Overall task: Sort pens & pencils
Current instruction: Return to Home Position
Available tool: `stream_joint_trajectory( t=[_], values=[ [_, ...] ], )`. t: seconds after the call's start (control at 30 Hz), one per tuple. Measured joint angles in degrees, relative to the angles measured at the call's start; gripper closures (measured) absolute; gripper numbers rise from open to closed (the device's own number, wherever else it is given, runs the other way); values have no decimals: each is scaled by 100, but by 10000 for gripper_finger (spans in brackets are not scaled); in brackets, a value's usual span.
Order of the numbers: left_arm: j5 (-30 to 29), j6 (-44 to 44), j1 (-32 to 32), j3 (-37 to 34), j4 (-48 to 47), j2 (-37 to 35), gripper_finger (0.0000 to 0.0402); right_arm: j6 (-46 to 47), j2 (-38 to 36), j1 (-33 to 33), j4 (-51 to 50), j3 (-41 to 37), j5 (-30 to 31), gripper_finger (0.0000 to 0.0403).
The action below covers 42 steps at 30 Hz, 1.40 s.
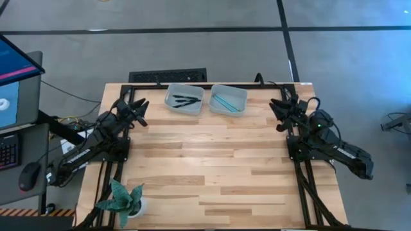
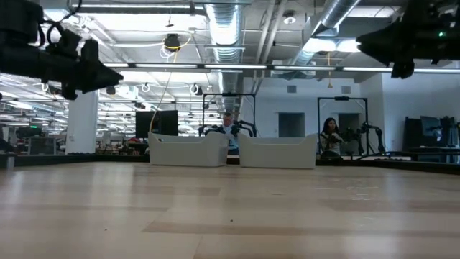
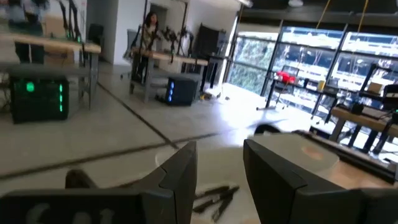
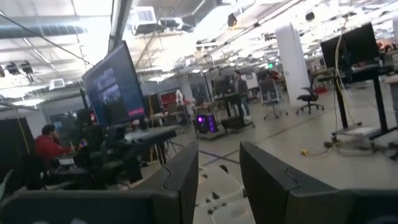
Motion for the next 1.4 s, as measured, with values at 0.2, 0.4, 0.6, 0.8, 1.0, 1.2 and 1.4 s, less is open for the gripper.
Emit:
stream_joint_trajectory(
  t=[0.2, 0.4, 0.6, 0.8, 1.0, 1.2, 1.4],
  values=[
    [10, -201, 0, -109, -8, 26, 280, 319, 0, 17, -29, -363, -4, 266],
    [4, -101, 0, -112, -35, 19, 280, 453, -2, 7, 57, -638, -6, 264],
    [3, 79, 0, -116, -36, 17, 280, 457, -2, 7, -339, -638, -4, 266],
    [32, 164, 0, -120, -38, 17, 280, 458, 51, 7, -805, -628, 1, 264],
    [32, 136, 0, -125, -38, 17, 280, 457, 120, 7, -817, -627, 2, 266],
    [32, 134, 0, -129, -38, 17, 280, 455, 118, 7, -817, -627, 2, 264],
    [32, 129, 0, -131, -39, 17, 280, 451, 118, 7, -819, -626, 2, 266]
  ],
)
